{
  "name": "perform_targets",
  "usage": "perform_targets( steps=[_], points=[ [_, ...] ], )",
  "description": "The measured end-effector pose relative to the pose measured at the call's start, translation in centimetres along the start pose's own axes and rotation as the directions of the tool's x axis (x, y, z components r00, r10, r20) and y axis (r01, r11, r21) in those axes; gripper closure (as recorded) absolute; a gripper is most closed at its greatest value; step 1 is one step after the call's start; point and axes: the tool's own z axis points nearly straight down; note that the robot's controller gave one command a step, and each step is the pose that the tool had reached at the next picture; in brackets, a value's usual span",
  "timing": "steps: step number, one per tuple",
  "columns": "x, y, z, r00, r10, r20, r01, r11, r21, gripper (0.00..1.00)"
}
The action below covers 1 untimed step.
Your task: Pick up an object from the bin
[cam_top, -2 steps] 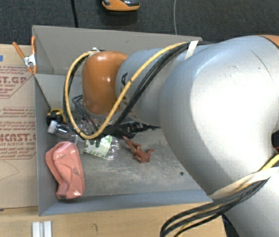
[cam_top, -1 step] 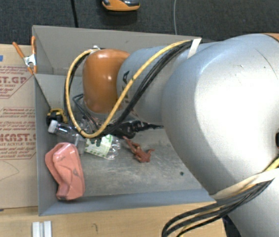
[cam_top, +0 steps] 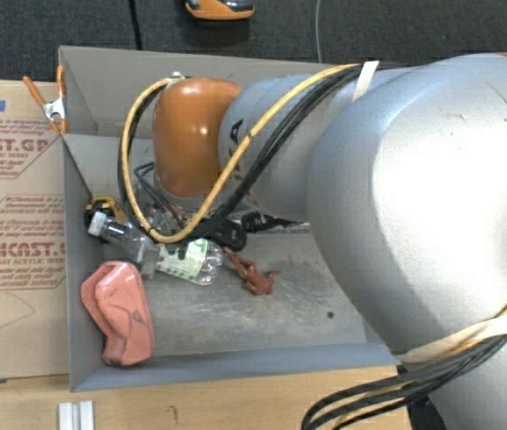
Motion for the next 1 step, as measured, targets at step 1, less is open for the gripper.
perform_targets(
  steps=[1],
  points=[
    [-0.13,0.14,-2.07,1.0,0.0,0.006,0.0,1.0,-0.005,1.0]
  ],
)
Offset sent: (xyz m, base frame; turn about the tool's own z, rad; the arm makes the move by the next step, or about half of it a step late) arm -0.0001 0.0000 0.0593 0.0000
